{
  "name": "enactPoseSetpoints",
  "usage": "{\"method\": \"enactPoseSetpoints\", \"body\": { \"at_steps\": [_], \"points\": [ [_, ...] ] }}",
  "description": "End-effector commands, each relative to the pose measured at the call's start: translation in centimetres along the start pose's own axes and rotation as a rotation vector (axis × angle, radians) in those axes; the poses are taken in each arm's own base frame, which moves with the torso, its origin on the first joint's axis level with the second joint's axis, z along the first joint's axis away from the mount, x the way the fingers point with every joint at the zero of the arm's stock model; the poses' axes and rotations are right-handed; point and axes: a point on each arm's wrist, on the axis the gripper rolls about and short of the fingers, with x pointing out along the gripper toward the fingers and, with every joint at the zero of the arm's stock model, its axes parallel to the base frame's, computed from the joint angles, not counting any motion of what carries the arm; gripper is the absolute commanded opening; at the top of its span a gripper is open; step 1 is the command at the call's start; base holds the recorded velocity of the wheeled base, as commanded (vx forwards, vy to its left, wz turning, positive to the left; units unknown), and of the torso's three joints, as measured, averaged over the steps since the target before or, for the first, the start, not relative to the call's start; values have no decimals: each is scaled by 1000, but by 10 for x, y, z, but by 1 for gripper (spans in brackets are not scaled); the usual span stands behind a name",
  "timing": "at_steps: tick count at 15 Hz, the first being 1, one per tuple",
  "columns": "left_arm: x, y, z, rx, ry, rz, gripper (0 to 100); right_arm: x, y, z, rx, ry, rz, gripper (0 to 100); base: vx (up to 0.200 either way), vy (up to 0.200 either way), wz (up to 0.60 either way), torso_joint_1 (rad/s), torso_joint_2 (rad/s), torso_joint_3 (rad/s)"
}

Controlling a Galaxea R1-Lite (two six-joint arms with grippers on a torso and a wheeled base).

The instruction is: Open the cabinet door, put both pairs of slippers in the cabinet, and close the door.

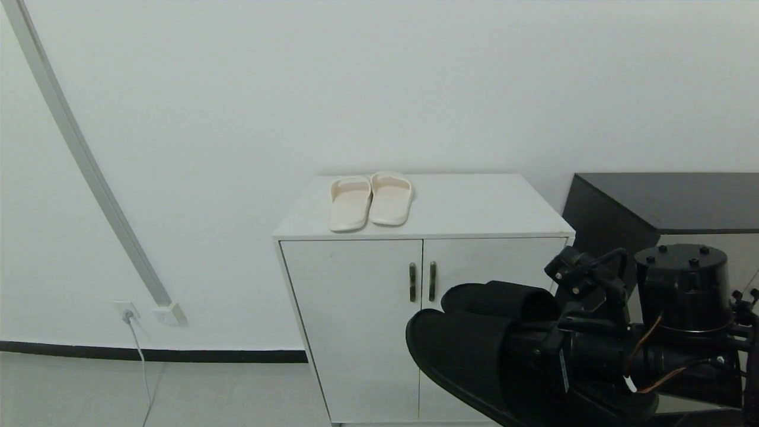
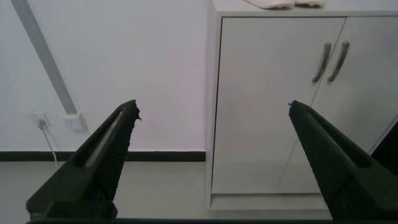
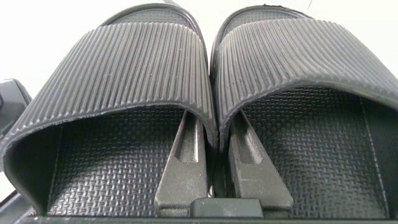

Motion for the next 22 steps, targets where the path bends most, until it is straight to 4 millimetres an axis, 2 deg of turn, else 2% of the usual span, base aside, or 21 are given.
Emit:
{"method": "enactPoseSetpoints", "body": {
  "at_steps": [1, 9, 14, 17, 21, 22],
  "points": [
    [0, 0, 0, 0, 0, -1, 100, 0, 0, 0, -3, -1, 0, 0, 0, 0, 0, -217, 554, 320],
    [0, 0, 0, 0, 1, -4, 100, -1, 3, -12, -19, 34, 18, 0, 0, 0, 0, -188, 511, 318],
    [0, 0, 0, -3, 1, -5, 100, -6, 4, -27, -42, 54, 44, 0, 0, 0, 0, -145, 474, 335],
    [0, 0, 0, -4, 10, -13, 100, -6, 5, -29, -43, 59, 47, 0, 0, 0, 0, -105, 466, 352],
    [5, 0, 3, 13, 61, -23, 100, -6, 6, -30, -54, 62, 54, 0, 0, 0, 0, -61, 446, 376],
    [9, -1, 13, 15, 93, -46, 100, -6, 6, -31, -61, 65, 53, 0, 0, 0, 0, 12, 334, 290]
  ]
}}
